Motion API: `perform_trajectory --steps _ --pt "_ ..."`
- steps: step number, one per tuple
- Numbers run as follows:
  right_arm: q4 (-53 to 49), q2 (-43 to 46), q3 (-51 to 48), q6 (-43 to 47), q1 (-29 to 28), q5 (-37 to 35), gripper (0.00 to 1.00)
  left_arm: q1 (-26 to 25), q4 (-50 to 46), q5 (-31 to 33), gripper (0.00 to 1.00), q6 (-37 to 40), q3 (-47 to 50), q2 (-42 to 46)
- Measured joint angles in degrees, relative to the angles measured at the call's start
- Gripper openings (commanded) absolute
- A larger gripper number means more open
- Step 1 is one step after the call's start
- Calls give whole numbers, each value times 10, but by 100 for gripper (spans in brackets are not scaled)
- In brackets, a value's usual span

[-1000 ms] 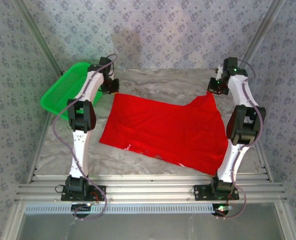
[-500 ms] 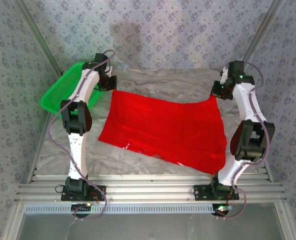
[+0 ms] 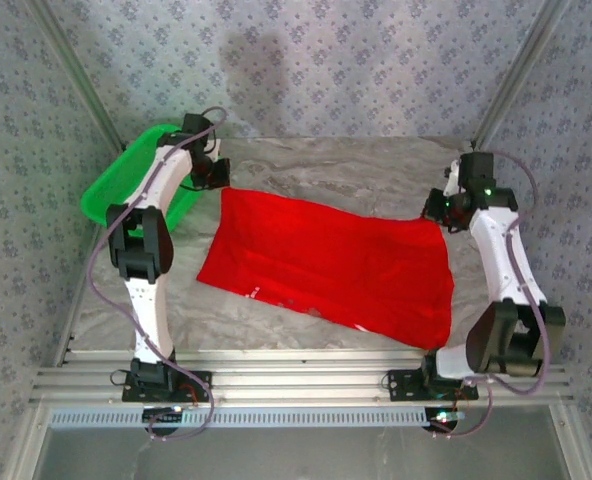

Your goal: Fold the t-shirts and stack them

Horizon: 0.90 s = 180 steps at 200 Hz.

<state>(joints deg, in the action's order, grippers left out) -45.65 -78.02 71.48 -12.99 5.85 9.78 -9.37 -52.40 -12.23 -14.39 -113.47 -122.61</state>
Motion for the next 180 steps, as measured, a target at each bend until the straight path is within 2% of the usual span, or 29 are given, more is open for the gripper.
perform_trajectory --steps 76,180 --pt "-16 109 -122 -58 0 1 0 1 47 -5 0 -2 151 85" --pt "-64 199 -174 -104 3 0 0 7 80 12 0 -9 261 152"
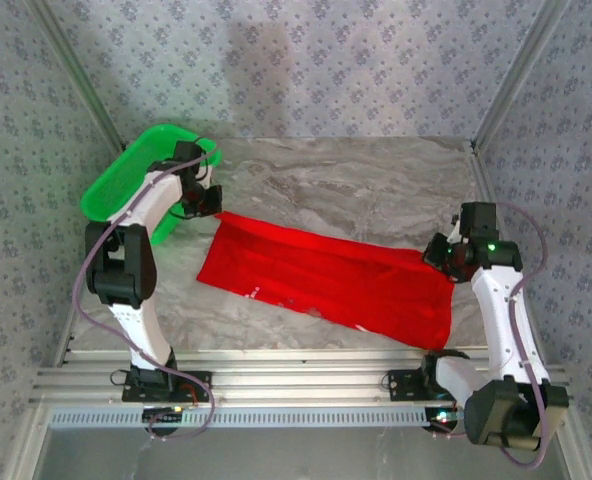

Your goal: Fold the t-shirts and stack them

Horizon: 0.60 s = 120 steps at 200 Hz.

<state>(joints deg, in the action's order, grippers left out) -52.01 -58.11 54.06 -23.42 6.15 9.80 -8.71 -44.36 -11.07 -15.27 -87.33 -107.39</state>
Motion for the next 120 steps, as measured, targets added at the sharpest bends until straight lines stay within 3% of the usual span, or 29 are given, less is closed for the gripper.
perform_trajectory --steps 120 --pt "-45 38 -75 -58 68 -21 0 1 28 30 0 -23 127 36"
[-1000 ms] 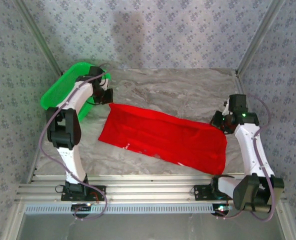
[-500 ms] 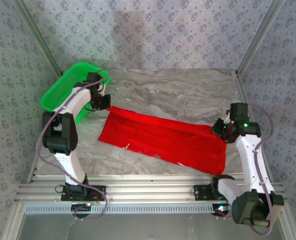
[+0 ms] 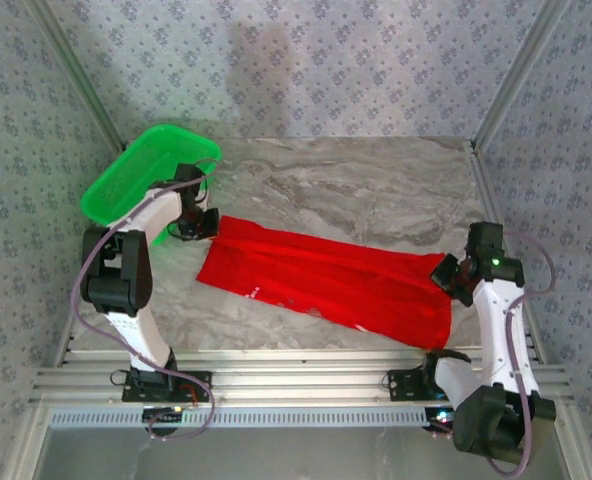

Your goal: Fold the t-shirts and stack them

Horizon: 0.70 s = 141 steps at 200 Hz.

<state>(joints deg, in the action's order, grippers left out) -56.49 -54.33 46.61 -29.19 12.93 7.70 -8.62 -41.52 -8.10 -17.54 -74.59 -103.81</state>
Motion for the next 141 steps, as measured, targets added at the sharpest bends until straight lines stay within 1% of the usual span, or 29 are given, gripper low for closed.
perform_trajectory --steps 44,90,117,125,135,141 --pt "-5 7 -30 -15 1 -3 0 0 13 2 0 -8 29 0" --pt "-13 13 -32 -30 1 -30 0 0 22 7 0 -15 43 0" --pt "-15 13 -32 -43 -3 -48 0 0 24 11 9 -21 49 0" --pt "-17 13 -32 -48 -6 -52 4 0 24 13 13 -25 49 0" --pt "-22 14 -33 -59 -11 -61 12 0 25 19 17 -32 50 0" --pt "-26 17 -33 -67 -15 -69 21 0 25 21 20 -38 50 0"
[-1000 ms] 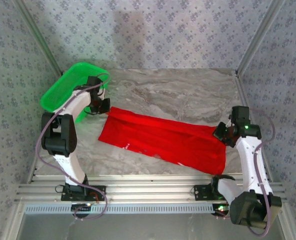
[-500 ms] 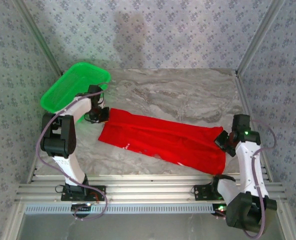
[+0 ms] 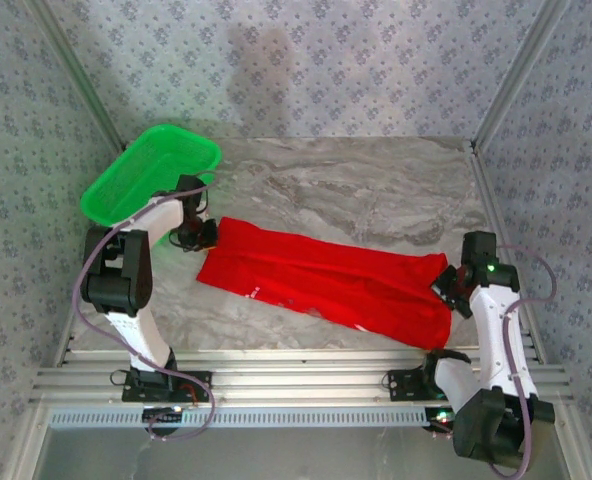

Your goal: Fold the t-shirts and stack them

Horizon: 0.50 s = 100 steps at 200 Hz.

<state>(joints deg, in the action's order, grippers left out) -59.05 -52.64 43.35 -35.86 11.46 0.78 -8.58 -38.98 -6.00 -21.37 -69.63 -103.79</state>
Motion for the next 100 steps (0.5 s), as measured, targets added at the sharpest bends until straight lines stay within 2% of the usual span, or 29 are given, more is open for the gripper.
perform_trajectory --steps 7,14,28,40,67,100 --pt "-4 6 0 -13 -5 -9 32 1 0 0 24 -9 0 2" --pt "-8 15 -1 -22 -10 -18 39 2 0 0 30 -19 0 4" --pt "-19 44 -2 -43 -21 -34 44 2 0 0 44 -40 -1 19" --pt "-30 70 -1 -55 -28 -46 47 1 0 1 50 -62 -4 38" --pt "-46 102 14 -66 -44 -65 59 -24 3 0 57 -89 -43 78" --pt "-24 67 52 -27 -53 -33 61 -89 39 -36 61 -96 -120 81"
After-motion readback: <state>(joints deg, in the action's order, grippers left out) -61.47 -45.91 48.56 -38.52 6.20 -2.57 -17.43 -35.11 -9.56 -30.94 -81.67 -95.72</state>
